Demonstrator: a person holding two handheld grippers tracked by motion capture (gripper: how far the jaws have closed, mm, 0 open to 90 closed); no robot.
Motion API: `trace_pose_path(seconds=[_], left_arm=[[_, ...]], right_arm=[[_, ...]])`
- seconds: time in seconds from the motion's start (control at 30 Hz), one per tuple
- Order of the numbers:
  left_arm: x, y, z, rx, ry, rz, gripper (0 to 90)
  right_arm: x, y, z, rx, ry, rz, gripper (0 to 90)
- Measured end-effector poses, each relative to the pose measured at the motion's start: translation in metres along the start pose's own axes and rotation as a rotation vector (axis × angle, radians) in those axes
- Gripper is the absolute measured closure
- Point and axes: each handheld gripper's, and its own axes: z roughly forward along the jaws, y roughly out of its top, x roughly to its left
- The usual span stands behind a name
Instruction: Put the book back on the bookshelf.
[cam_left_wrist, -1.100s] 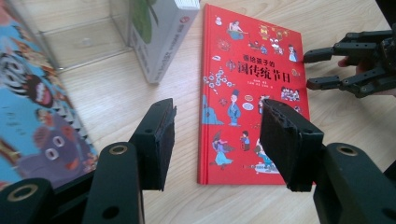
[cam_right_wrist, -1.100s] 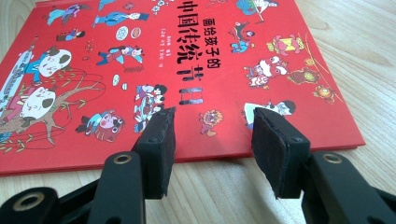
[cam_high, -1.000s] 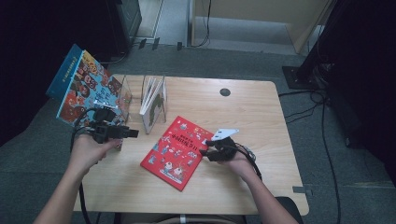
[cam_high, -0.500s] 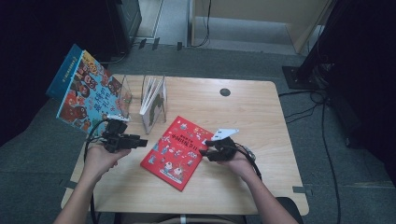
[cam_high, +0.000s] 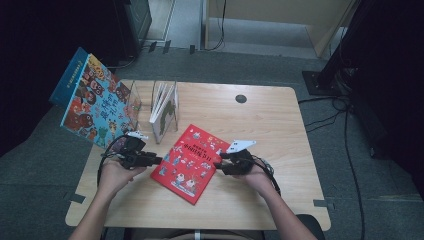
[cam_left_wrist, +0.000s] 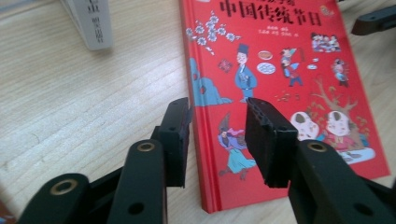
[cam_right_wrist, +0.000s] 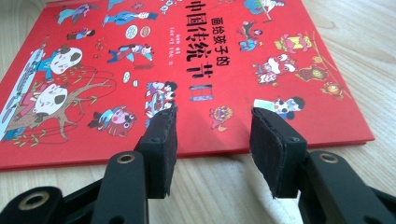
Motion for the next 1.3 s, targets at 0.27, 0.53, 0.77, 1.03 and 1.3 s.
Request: trace_pose_path(seconds=[0.27, 0.53, 0.77, 1.03, 1.3], left_arm=[[0.008, -0.004, 0.013, 0.001, -0.015, -0.025, 72.2], [0.017, -0.007, 0.014, -0.047, -0.027, -0.101, 83.9], [0.025, -0.012, 0.018, -0.034, -0.035, -0.128, 90.0], [0.021, -0.014, 0.027, -0.018, -0.040, -0.138, 90.0], [0.007, -0.013, 0.034, -0.012, -0.064, -0.122, 90.0]], right_arm=[[0.004, -0.004, -0.001, 0.006, 0.006, 0.018, 60.2], [0.009, -0.005, -0.001, 0.018, -0.005, 0.017, 73.3], [0.012, -0.007, -0.001, 0.018, 0.001, 0.024, 75.2], [0.011, -0.007, -0.001, 0.007, -0.006, 0.020, 75.7], [0.004, -0.009, -0.004, 0.013, -0.034, 0.047, 75.9]])
